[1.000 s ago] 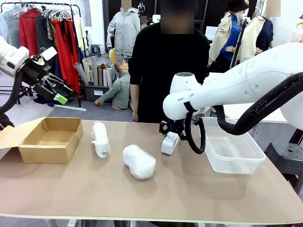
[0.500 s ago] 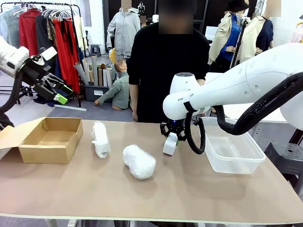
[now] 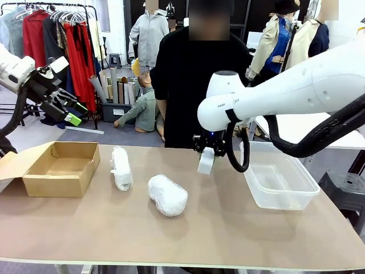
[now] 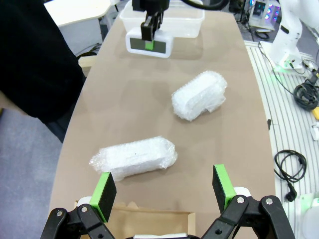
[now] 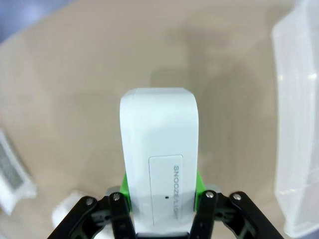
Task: Separate and place wrapped and unwrapped clocks.
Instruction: Pick up the Digital clock indicated by the person.
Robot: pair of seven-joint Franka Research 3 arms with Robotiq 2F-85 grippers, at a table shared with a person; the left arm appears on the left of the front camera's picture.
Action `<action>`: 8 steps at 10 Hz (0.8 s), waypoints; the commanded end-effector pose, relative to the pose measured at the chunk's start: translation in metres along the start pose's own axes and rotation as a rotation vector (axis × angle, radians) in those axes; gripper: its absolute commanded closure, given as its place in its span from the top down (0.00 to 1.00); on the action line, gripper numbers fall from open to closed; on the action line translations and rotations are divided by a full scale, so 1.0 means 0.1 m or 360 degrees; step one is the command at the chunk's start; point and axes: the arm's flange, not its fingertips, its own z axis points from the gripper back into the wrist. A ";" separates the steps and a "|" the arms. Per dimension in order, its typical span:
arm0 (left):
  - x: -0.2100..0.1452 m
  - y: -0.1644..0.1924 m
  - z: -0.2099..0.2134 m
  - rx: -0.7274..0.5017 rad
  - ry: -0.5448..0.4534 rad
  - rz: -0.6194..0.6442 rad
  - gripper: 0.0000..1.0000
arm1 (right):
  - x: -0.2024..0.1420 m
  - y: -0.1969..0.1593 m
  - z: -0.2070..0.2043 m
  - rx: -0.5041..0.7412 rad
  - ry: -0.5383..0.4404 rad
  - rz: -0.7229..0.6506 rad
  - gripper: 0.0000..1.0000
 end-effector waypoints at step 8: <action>0.00 0.00 0.01 -0.0003 -0.0005 0.0000 1.00 | -0.46 -0.20 0.93 -0.0021 -0.0052 0.0938 0.00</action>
